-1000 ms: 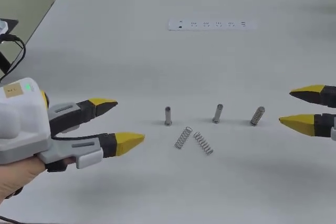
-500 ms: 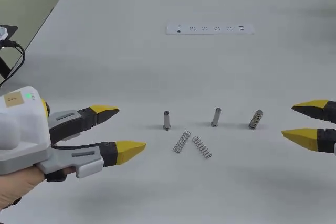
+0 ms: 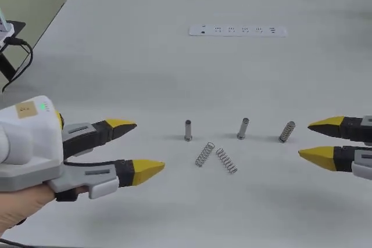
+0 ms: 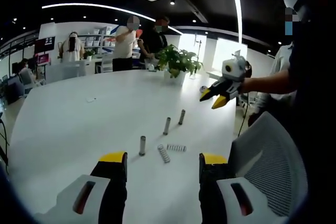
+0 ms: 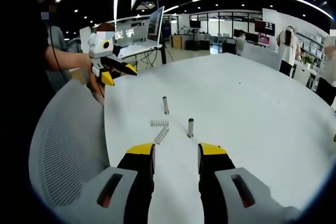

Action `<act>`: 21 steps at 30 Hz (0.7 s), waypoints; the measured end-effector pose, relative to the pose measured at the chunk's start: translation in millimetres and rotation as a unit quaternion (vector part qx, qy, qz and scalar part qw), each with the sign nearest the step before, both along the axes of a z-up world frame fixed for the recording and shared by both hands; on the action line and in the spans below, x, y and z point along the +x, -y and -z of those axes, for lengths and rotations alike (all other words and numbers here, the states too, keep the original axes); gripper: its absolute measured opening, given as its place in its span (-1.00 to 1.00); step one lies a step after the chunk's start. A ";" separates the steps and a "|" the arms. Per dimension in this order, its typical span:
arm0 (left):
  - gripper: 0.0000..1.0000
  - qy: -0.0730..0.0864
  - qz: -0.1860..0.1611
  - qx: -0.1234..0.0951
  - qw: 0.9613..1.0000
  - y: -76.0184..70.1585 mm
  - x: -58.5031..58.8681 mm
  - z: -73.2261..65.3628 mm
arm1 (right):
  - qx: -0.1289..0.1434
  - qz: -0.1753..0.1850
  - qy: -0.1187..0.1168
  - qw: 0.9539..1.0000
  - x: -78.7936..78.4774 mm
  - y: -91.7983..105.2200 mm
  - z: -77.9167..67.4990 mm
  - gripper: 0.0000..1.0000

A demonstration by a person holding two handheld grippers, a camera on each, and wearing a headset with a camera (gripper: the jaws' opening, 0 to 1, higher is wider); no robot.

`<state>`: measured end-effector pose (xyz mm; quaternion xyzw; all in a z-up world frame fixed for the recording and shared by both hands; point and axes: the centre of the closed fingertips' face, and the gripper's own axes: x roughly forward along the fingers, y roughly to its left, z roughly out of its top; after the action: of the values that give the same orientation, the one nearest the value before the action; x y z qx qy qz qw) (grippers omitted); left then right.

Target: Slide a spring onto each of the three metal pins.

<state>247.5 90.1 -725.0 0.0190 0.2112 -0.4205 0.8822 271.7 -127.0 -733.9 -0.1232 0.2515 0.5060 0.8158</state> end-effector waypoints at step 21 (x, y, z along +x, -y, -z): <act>-0.04 -0.006 0.002 -0.002 1.000 0.3 -4.4 7.4 | -0.064 -0.048 -0.035 0.996 3.2 -41.4 28.8 -0.49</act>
<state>243.1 89.7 -732.4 0.0146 0.2155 -0.4225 0.8802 274.9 -85.6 -762.7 -0.1692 0.3058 0.5317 0.7714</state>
